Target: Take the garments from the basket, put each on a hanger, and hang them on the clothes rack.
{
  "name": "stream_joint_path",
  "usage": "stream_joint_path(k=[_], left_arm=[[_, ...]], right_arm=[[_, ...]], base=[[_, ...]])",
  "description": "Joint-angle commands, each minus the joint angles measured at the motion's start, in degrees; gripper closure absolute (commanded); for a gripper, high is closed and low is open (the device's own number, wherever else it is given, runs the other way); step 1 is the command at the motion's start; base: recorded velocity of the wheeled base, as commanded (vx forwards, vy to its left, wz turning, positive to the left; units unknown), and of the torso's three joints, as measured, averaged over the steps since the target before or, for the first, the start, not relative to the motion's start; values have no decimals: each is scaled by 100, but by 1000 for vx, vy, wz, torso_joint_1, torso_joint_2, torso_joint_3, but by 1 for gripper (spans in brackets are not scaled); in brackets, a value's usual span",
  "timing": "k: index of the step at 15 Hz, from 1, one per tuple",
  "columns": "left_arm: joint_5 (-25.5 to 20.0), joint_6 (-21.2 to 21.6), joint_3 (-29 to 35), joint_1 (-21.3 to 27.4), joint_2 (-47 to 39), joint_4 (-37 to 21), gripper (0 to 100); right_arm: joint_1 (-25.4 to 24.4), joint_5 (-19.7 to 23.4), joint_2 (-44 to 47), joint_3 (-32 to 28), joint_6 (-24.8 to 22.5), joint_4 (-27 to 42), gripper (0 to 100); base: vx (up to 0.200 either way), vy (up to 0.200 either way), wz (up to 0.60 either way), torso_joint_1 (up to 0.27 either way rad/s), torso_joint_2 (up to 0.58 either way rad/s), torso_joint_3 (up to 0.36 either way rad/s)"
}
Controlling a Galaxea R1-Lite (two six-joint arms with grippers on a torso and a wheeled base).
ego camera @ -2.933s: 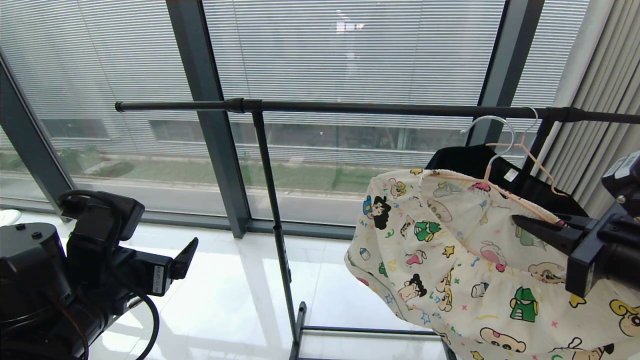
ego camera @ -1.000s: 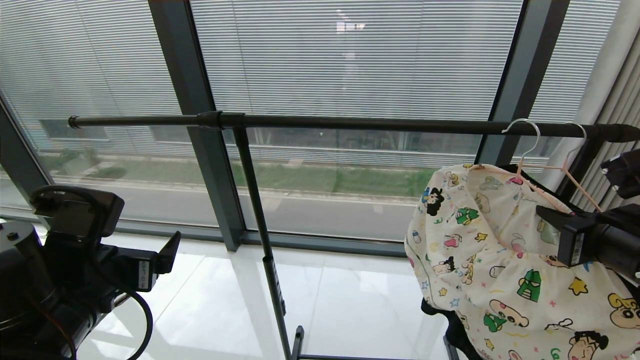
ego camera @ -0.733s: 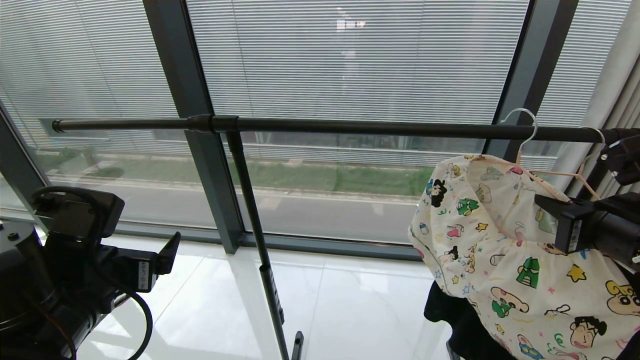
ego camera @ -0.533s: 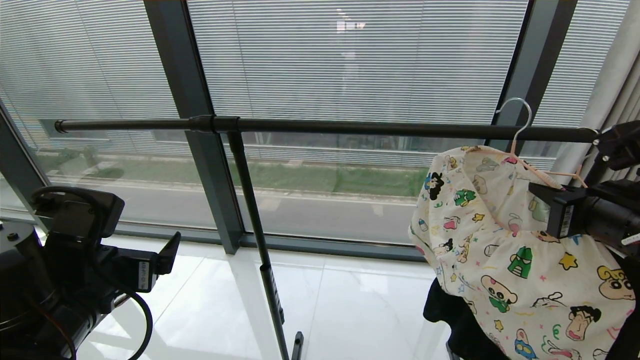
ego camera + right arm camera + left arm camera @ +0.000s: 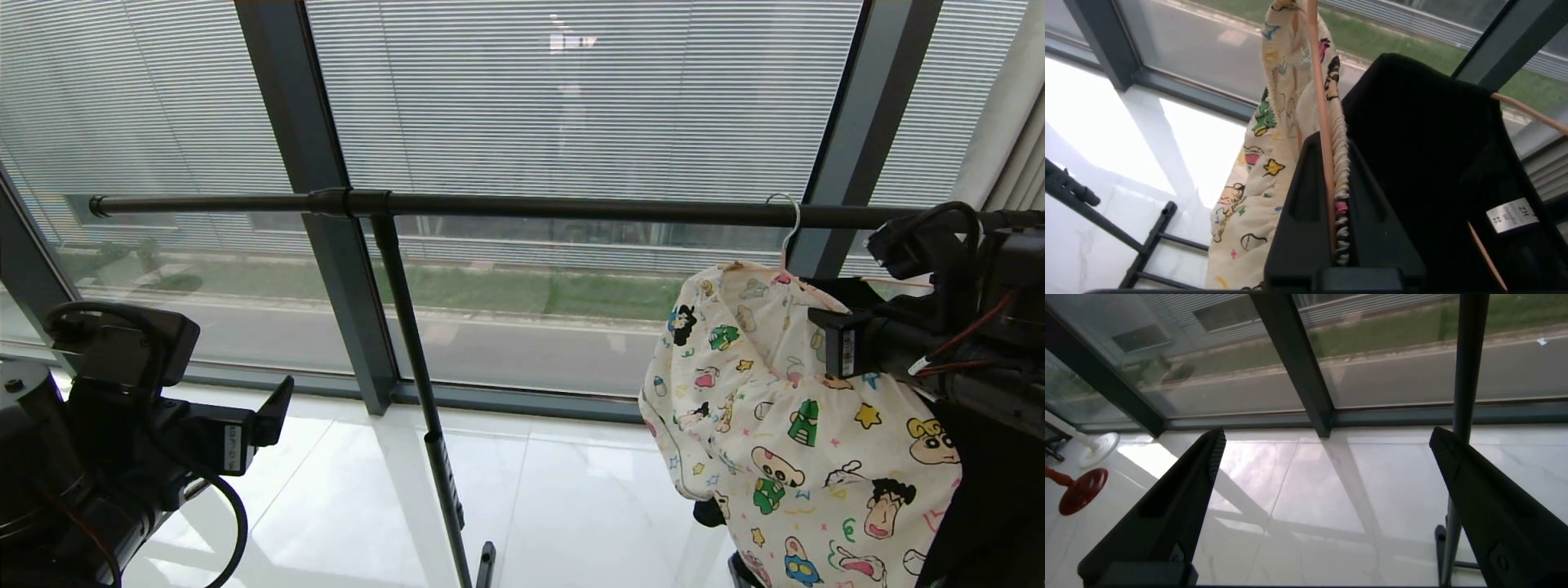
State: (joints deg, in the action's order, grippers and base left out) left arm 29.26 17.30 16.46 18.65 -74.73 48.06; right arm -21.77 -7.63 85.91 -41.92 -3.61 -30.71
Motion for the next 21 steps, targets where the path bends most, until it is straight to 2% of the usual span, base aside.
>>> stream_joint_path(k=[1,4,5,8,9,12,14,16,19,21], left_arm=[[1,2,-2,7,2,2,0],[1,2,-2,33,2,2,0],[1,2,-2,33,2,2,0],[10,2,-2,-19,46,2,0],[10,2,-11,-37,72,2,0],[10,116,42,-107,99,2,0],[10,256,-2,-239,169,2,0],[1,511,156,-459,248,2,0],[10,520,191,-564,239,2,0],[10,511,182,-564,248,2,0]], right_arm=[[-2,-2,146,-9,0,-5,100],[-2,-19,110,-18,9,-5,100],[-2,-28,58,-9,0,3,0],[-2,-28,-382,9,-87,56,0],[15,-45,-637,9,-254,258,0],[165,-45,-1744,-88,-747,1735,0],[367,-45,-2280,-79,-1054,2341,0],[824,-2,-2456,-70,-1353,2473,0],[1246,-19,-2456,114,-1520,2456,0],[1333,-19,-2491,228,-1678,2376,0]], base=[[0,0,0,0,0,0],[0,0,0,0,0,0],[0,0,0,0,0,0],[0,0,0,0,0,0],[0,0,0,0,0,0],[0,0,0,0,0,0],[0,0,0,0,0,0],[0,0,0,0,0,0],[0,0,0,0,0,0],[-200,0,0,0,2,0]])
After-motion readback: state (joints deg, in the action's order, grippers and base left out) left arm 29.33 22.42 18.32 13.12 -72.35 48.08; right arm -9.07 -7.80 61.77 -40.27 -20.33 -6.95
